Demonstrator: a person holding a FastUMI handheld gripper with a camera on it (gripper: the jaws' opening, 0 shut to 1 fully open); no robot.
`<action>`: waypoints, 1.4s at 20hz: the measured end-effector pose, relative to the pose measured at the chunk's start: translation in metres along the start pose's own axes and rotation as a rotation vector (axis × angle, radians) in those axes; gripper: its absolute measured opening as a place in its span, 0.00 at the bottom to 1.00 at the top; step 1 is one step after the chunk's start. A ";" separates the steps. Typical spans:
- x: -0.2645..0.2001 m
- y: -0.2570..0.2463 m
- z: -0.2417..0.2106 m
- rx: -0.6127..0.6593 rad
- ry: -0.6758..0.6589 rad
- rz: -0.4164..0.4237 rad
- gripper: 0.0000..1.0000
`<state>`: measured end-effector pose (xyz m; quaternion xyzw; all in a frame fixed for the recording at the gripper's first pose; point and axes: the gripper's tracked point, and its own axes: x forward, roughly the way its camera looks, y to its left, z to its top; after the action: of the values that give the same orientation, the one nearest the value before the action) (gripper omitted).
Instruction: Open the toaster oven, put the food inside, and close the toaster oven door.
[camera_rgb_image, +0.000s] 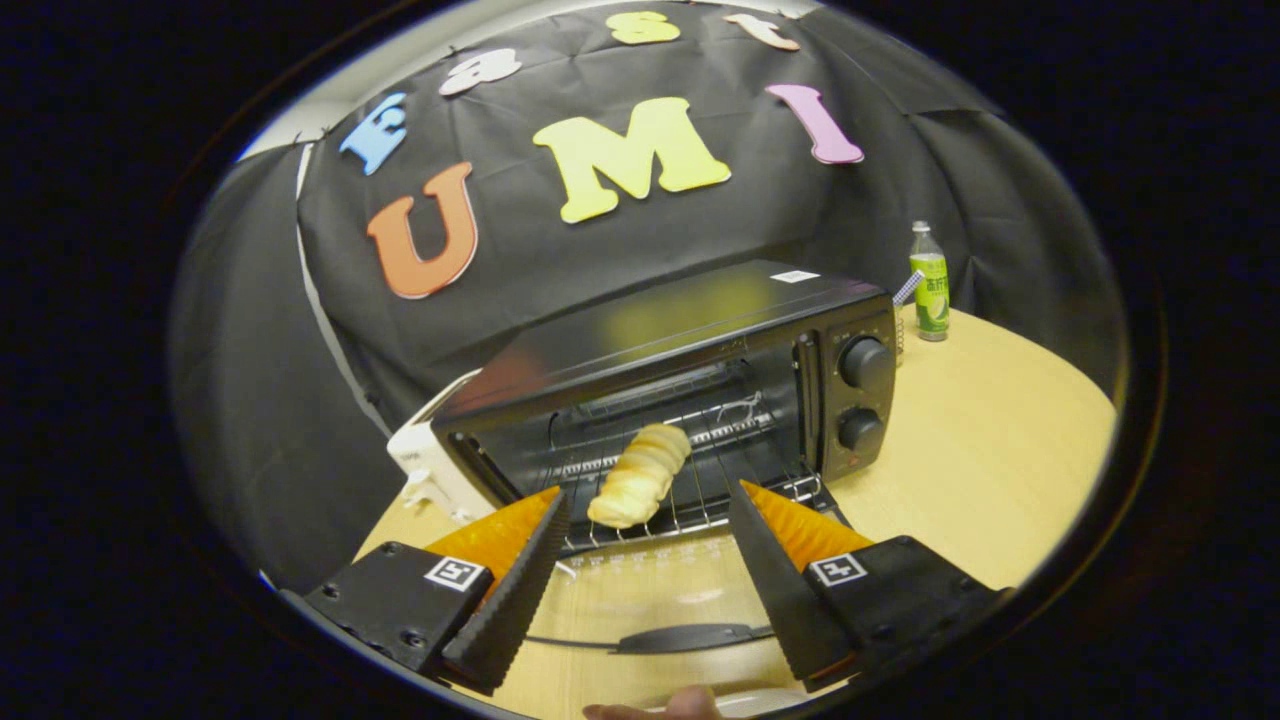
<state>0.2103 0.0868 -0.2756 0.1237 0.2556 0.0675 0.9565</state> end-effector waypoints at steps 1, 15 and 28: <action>-0.012 0.000 -0.009 -0.030 0.039 0.004 1.00; -0.047 -0.010 -0.130 -0.188 0.327 -0.020 1.00; -0.012 -0.018 -0.135 -0.154 0.337 -0.090 1.00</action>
<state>0.1328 0.0945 -0.3876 0.0257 0.4116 0.0636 0.9088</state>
